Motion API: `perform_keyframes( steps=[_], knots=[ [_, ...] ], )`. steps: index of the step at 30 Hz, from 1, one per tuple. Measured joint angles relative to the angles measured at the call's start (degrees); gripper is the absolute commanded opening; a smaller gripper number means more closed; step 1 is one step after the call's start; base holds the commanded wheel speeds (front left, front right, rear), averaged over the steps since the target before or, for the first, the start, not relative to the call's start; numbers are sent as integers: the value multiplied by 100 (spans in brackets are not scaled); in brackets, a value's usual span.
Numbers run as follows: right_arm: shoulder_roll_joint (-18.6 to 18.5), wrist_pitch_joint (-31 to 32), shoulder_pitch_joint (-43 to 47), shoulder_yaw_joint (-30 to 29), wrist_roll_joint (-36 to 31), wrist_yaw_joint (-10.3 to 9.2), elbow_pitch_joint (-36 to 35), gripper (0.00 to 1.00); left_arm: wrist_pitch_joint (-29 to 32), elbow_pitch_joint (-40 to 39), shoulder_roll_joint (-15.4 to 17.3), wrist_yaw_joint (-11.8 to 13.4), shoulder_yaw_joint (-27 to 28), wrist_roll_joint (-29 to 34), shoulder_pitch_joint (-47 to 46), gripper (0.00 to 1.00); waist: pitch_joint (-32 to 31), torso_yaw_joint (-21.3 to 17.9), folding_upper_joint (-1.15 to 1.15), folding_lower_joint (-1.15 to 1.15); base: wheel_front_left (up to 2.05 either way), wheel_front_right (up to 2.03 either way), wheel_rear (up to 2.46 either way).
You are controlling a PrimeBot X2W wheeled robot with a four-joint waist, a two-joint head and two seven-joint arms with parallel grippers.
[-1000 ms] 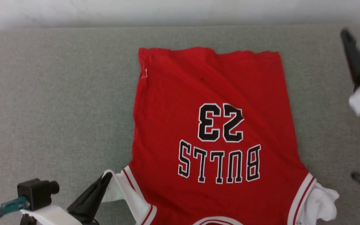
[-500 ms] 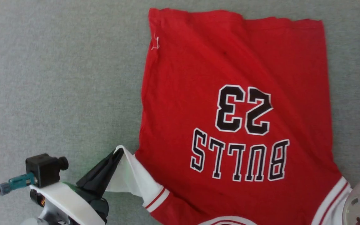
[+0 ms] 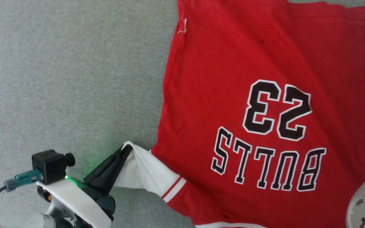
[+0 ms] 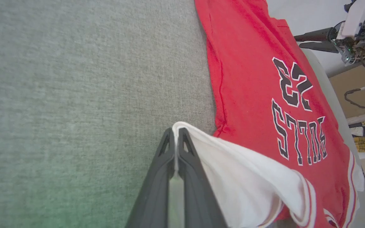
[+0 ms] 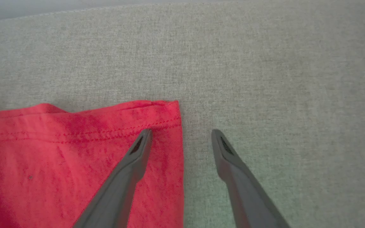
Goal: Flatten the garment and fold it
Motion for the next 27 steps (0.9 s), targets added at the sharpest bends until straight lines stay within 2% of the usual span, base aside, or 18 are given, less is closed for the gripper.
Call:
perform_keyframes(
  steps=[1, 2, 3, 4, 10, 18, 22, 27],
  knots=[
    [0, 4, -2, -8, -4, 0, -8, 100, -16, 15, -2, -7, 0, 0, -1, 0, 29, 22, 0, 0, 0, 0, 0],
    [5, 4, -8, -26, -2, 0, -12, 70, -23, 32, -3, -8, 1, 0, -1, 0, 57, 42, 0, 0, 0, 0, 0],
    [8, 4, -30, -52, -2, 0, -14, 31, -27, 51, -4, -30, 3, -1, -1, 0, 82, 60, 0, 0, 0, 0, 0],
    [1, 4, -64, -58, -2, 0, -19, 0, -31, 65, -4, -46, 2, -1, -1, 0, 104, 74, 0, 0, 0, 0, 0],
    [7, -118, -109, -10, 16, 0, -15, 0, -70, 126, -3, -48, 24, -1, -56, 0, 91, 72, 0, 0, 0, 0, 0],
    [10, -676, -99, 146, 371, 0, -82, 0, -119, 130, 22, 43, 51, 79, -48, 0, -257, -101, 0, 0, 0, 0, 0],
    [8, -804, 131, 203, 669, 0, -501, 0, -111, 67, 48, 171, 59, 91, 15, 0, -547, -204, 0, -1, 0, 0, 0],
    [-99, -756, 995, 160, 1285, 0, -1429, 0, -76, -66, 126, 381, 78, 89, 352, 0, -962, -348, 0, -2, 0, 0, 0]
  ],
)
